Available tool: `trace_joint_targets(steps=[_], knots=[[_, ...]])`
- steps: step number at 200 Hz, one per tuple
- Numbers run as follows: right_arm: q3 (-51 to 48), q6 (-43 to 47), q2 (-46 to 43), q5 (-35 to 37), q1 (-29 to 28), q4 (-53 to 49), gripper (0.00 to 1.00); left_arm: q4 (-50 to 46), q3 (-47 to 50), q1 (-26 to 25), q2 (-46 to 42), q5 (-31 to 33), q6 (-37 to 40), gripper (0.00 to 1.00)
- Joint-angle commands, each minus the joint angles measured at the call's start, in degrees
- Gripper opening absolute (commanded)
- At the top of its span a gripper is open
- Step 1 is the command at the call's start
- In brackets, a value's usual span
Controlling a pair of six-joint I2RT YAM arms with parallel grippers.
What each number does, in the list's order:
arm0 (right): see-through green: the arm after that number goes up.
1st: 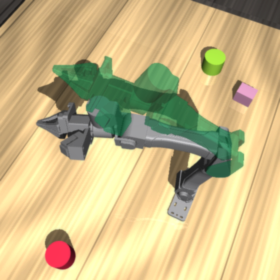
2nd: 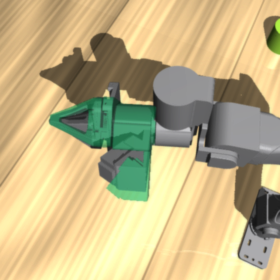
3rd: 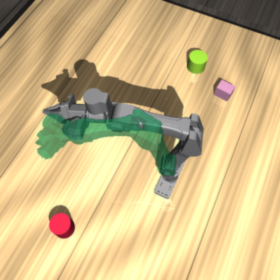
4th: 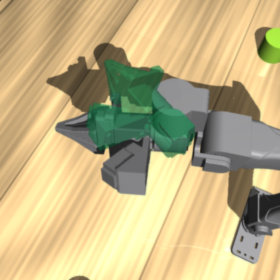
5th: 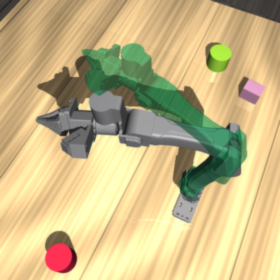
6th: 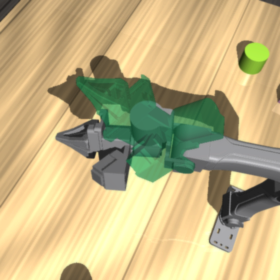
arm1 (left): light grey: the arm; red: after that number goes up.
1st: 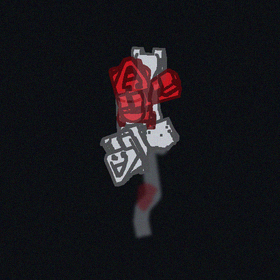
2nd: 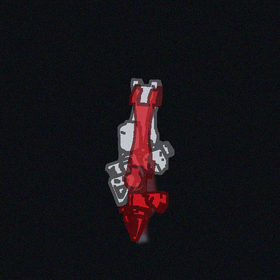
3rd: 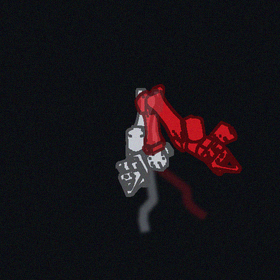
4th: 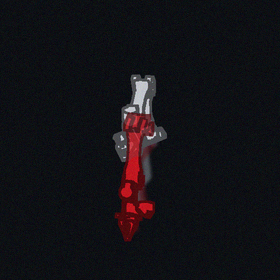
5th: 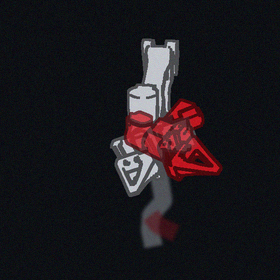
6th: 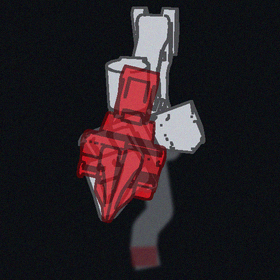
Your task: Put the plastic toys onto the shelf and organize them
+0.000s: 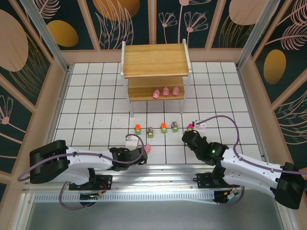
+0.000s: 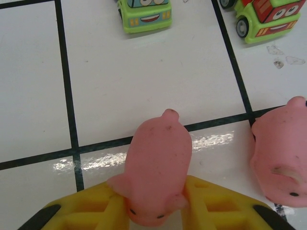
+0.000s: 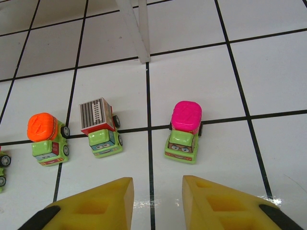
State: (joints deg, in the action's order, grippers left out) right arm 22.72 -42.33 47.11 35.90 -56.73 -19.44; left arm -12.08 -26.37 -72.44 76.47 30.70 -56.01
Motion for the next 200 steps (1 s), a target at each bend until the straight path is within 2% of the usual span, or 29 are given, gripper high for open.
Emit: trace_joint_targets(steps=[1, 94, 144, 200], knots=[[-1.0, 0.1, -0.6, 1.0, -0.3, 0.9, 0.33, -1.5, -1.8, -0.3, -0.8, 2.1, 0.4, 0.29], [-1.2, -0.1, -1.3, 1.3, -0.5, 0.8, 0.33, -7.8, -11.5, 0.5, -2.5, 7.6, 4.9, 0.29], [-1.3, -0.2, -1.3, 1.5, -0.6, 0.7, 0.33, -6.0, -18.0, 6.9, -2.7, 6.8, 12.4, 0.29], [-1.3, -0.3, -1.4, 1.8, -0.8, 0.6, 0.33, -4.3, -27.5, 12.5, 1.7, 6.2, 19.8, 0.3]])
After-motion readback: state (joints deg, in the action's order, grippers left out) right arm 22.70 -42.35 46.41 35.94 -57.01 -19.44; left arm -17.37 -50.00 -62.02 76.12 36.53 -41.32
